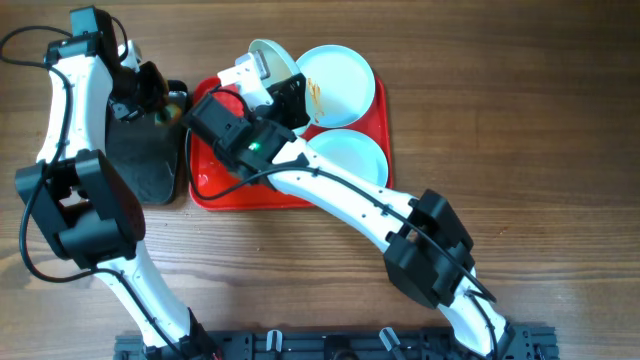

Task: Clean dirty plates on tray and stack at the side
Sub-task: 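Carry the scrubbed plate right and set it on the table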

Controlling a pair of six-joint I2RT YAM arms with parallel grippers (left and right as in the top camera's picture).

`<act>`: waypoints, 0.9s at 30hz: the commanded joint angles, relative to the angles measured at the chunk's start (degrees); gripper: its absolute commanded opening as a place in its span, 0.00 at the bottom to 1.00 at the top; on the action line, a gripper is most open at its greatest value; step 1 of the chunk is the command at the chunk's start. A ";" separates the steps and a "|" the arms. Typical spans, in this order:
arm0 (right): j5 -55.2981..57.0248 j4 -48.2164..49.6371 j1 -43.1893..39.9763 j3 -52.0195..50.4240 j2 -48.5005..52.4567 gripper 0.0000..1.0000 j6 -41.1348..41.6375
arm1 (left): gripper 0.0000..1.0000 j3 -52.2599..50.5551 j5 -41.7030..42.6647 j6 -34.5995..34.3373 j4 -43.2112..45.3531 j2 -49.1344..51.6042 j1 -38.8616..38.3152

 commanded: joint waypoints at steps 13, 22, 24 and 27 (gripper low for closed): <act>-68.08 -6.88 -20.79 0.61 -15.28 0.04 5.16 | 0.04 0.50 0.09 -0.55 -1.42 -0.63 0.00; -86.53 -23.21 -60.67 -5.33 -18.03 0.04 6.23 | 0.04 0.50 0.07 -0.55 -3.30 -0.63 -1.73; -86.51 -20.37 -65.92 -11.82 -18.03 0.04 6.54 | 0.04 0.50 0.07 -0.55 -3.26 -0.63 -2.78; -86.27 -10.97 -70.07 -23.82 -18.03 0.04 7.96 | 0.04 0.50 0.07 -0.57 -3.23 -0.63 -4.59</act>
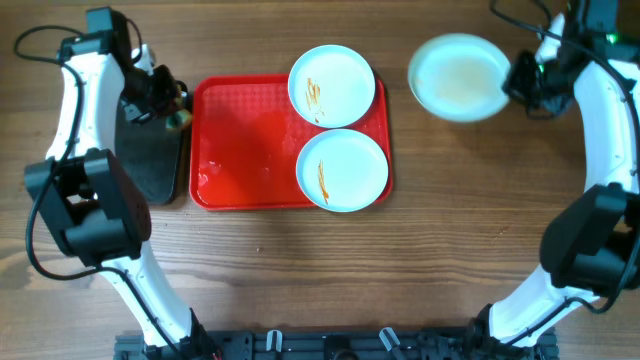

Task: Clean dirty plates on tray and stack at the side
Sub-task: 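Carry the scrubbed plate right and set it on the table, then move right gripper back and grasp the rim of the lower plate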

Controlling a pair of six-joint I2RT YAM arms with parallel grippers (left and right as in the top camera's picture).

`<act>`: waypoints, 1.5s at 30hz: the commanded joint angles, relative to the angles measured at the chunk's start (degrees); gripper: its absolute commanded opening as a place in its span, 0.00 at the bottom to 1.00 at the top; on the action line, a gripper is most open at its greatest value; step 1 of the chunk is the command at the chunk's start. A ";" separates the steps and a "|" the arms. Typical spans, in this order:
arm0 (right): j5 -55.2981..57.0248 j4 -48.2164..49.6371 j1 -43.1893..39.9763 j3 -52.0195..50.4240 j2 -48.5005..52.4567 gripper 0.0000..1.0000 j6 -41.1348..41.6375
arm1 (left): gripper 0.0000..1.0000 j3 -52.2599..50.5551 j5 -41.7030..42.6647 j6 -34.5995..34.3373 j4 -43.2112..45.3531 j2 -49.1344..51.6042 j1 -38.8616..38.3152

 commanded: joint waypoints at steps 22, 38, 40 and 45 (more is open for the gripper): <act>-3.37 7.76 25.46 -15.91 -2.62 0.39 6.23 | 0.04 0.50 0.07 -2.10 0.26 -0.63 -5.73; -0.44 12.92 31.69 -28.20 -2.54 0.20 5.75 | 0.04 0.50 0.07 -2.10 0.42 -0.63 -5.73; -1.11 14.86 31.78 -28.96 -2.47 0.15 3.32 | 0.04 0.50 0.07 -2.10 0.42 -0.63 -5.73; -2.21 15.02 32.50 -28.15 -2.51 0.04 1.05 | 0.04 0.50 0.07 -2.08 0.24 -0.63 -5.73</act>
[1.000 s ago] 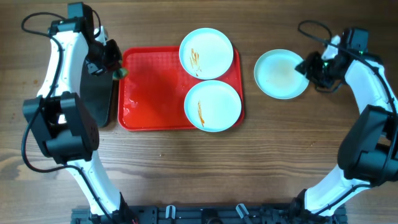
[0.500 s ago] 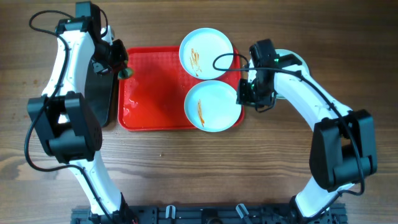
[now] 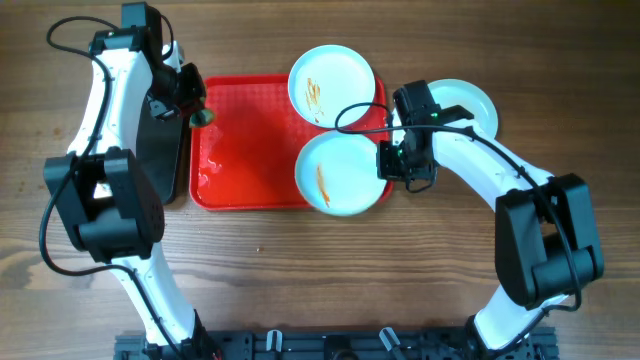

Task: Clean dirty plates on tray and stack at the side
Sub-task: 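Move right gripper back and grasp the rim of the lower plate, then scrub the held plate with the sponge in the left gripper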

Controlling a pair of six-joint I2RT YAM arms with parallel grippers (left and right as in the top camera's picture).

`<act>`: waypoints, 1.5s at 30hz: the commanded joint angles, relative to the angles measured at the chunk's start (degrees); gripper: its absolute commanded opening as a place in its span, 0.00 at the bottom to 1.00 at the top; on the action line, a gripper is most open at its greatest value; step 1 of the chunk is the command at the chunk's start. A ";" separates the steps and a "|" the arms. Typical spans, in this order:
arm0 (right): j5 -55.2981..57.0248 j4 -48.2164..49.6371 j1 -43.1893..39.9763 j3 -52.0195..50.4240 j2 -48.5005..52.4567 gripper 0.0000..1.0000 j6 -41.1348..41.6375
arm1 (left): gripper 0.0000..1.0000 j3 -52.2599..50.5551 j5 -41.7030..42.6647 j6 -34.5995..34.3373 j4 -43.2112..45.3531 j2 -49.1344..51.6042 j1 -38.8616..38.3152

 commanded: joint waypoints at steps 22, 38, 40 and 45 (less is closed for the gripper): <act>10.10 13.18 19.63 16.94 10.25 0.31 17.57 | 0.04 0.52 -0.55 -0.57 -0.33 -0.63 -0.31; 6.62 16.17 18.71 21.88 21.40 0.04 10.12 | 0.04 -1.68 -0.55 -10.88 -1.31 -0.63 -0.94; 6.62 16.17 18.71 21.90 21.40 0.04 15.47 | 0.04 -2.80 -0.57 -10.84 -1.07 -0.63 -1.77; 3.67 16.41 18.60 21.92 21.40 0.04 19.15 | 0.04 -9.44 -2.38 -2.80 6.54 -0.63 -6.19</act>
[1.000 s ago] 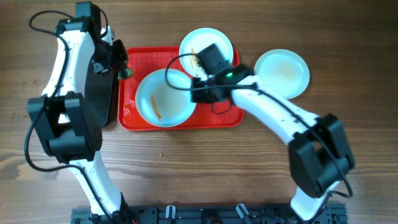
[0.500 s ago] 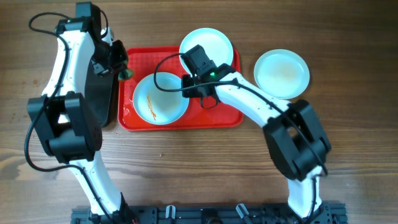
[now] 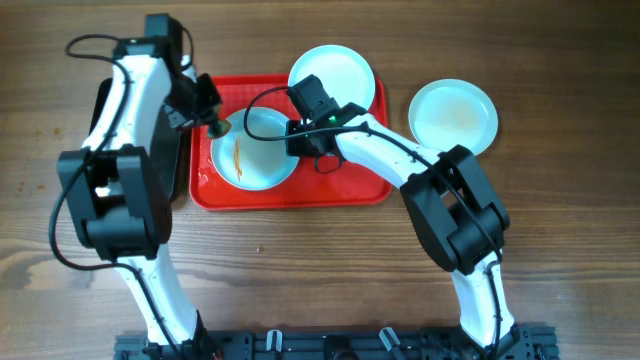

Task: Clean dirty plates on tray and stack at the side
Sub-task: 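Scrub the held plate with the sponge in the left gripper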

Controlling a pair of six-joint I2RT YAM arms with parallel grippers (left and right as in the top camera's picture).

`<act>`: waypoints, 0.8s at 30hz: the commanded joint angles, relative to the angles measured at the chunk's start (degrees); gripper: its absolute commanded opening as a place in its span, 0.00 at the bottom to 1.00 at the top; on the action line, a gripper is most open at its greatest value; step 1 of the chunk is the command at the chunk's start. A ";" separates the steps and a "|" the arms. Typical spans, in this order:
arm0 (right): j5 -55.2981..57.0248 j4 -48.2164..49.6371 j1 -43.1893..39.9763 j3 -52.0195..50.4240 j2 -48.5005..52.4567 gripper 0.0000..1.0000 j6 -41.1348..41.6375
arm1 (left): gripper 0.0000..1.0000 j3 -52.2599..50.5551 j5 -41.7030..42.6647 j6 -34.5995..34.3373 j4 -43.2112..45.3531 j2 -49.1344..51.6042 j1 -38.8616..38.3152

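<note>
A red tray (image 3: 340, 185) lies left of the table's middle. On its left half sits a white plate (image 3: 255, 165) with an orange streak. My right gripper (image 3: 292, 140) is shut on that plate's right rim. My left gripper (image 3: 214, 126) is at the plate's upper left rim, shut on a small dark green sponge (image 3: 216, 129). A second streaked plate (image 3: 340, 65) rests in the tray's far right corner, partly under my right arm. Off the tray to the right, a wiped plate (image 3: 455, 115) lies on the table.
A black mat (image 3: 172, 165) lies along the tray's left side, mostly covered by my left arm. Bare wooden table surrounds the tray. A black rail runs along the near edge.
The streaked plate has gone from the tray's near right part to its left half, with my right gripper on its rim. My left gripper with the sponge has moved from the tray's far left corner to that plate.
First my right gripper held a tilted plate over the tray's far left, the left gripper with the sponge close by. Then that plate lay on the table at the right. Later the right gripper was at the near tray plate's rim, and now that plate sits at the tray's left.
</note>
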 commanded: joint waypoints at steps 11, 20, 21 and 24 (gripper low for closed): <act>-3.41 0.92 -0.39 0.70 1.99 0.04 2.16 | 0.04 -20.55 -3.23 14.34 22.40 -0.52 -6.56; -3.41 1.18 -0.39 0.70 1.99 0.04 2.08 | 0.04 -20.74 5.20 29.14 1.03 -0.52 -7.04; -3.43 1.20 -0.39 0.70 1.99 0.04 2.08 | 0.04 -20.74 10.75 30.62 0.37 -0.52 -7.04; -3.43 1.18 -0.39 0.70 1.99 0.04 2.08 | 0.04 -20.74 17.84 31.17 1.51 -0.52 -7.28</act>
